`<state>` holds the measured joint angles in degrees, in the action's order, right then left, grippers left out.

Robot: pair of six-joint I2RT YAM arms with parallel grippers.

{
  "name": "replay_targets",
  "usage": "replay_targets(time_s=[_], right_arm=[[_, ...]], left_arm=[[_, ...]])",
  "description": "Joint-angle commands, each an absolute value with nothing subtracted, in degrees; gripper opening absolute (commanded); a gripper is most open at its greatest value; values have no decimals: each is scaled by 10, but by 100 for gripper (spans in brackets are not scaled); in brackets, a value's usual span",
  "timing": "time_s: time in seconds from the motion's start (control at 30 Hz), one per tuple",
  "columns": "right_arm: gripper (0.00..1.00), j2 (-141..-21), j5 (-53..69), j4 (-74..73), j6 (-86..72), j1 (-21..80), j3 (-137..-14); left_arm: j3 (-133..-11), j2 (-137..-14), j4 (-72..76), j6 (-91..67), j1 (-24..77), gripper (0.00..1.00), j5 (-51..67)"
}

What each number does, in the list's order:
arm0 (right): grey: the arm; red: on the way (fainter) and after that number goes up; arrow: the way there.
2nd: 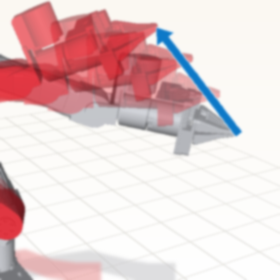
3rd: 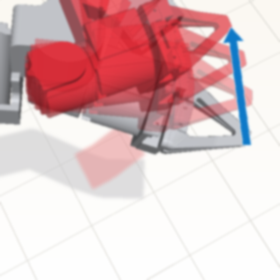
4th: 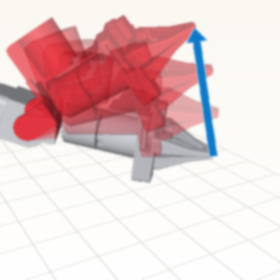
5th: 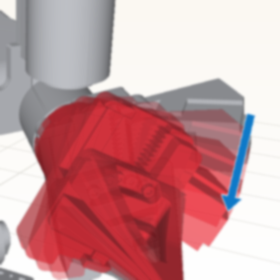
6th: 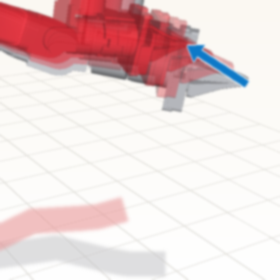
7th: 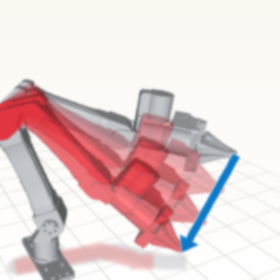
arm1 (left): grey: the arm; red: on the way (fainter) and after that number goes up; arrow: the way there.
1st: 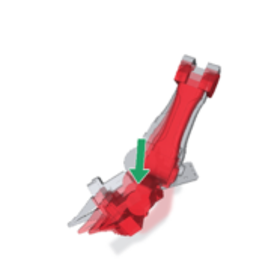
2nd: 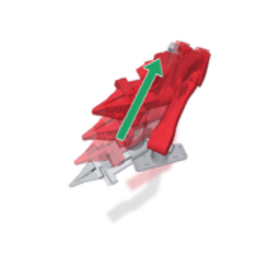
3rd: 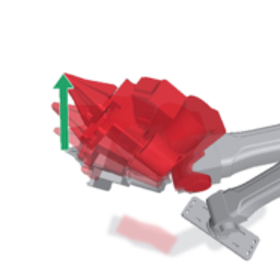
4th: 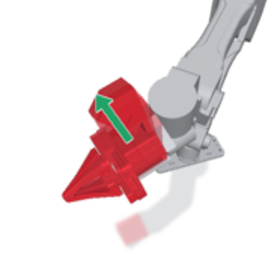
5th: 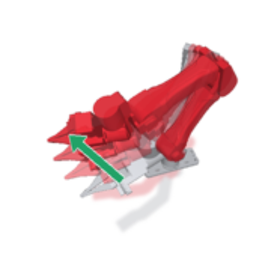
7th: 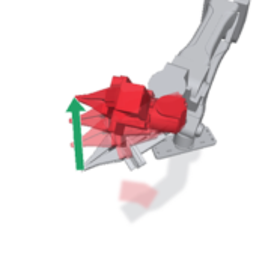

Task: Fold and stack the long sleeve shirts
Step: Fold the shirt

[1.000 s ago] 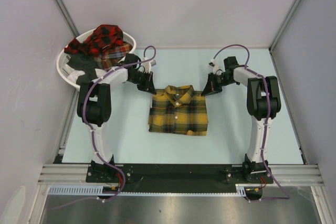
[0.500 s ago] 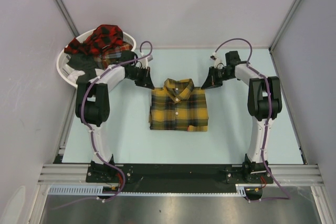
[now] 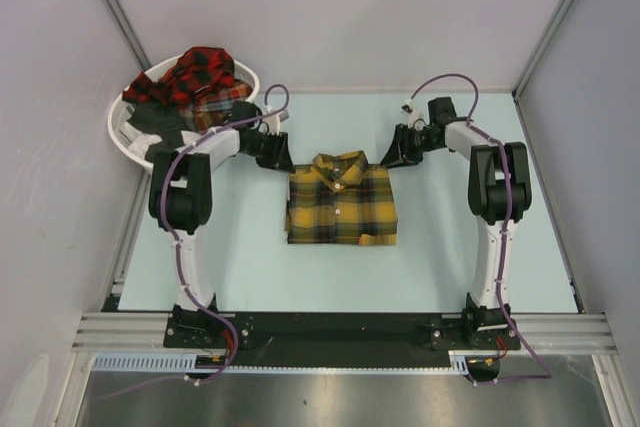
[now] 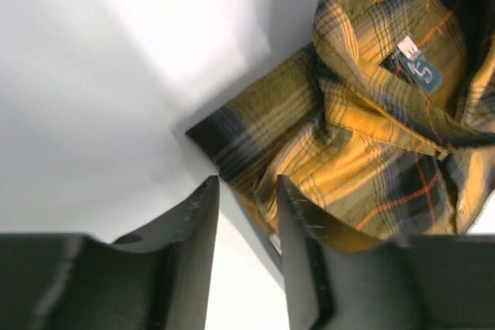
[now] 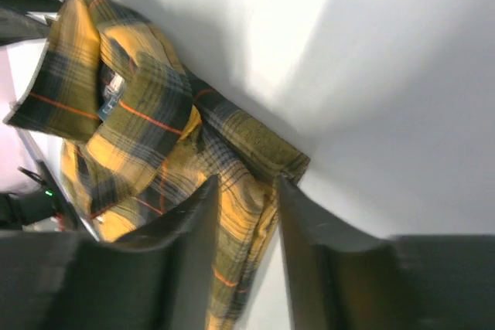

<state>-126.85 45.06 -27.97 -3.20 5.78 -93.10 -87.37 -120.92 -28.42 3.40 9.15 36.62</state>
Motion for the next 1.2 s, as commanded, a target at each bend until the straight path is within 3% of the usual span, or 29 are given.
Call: replay_targets(time_s=[0.0,0.17,0.47,0.7,0.87,0.93,1.0,1.17], right_arm=[[51,-1186,475,-286,-37,33,-918],[75,-1118,470,-302,-25,29,-824],[87,-1128,433,-259,-24,52,-711],[74,-1191,459,-203,-62,76,-722],[56,-1217,475,-160,-104,95,-713],[45,-1219,477,-148,-116,96,-711],[39,-1220,479,-142,-125,96,-708],[33,-1214,481,-145,-127,99,-693]], left_arm=[[-818,-1108,-288,25,71,51,417],[-678,-1027,-276,-11,71,58,449],[-638,-1019,-264,-5,70,61,460],[-649,-1014,-284,-1,68,67,451],[-659,-1009,-294,16,62,69,441],[-651,-1009,-289,11,62,79,437],[-639,-1012,-267,-12,62,80,438],[-600,-1036,-212,-55,63,78,425]])
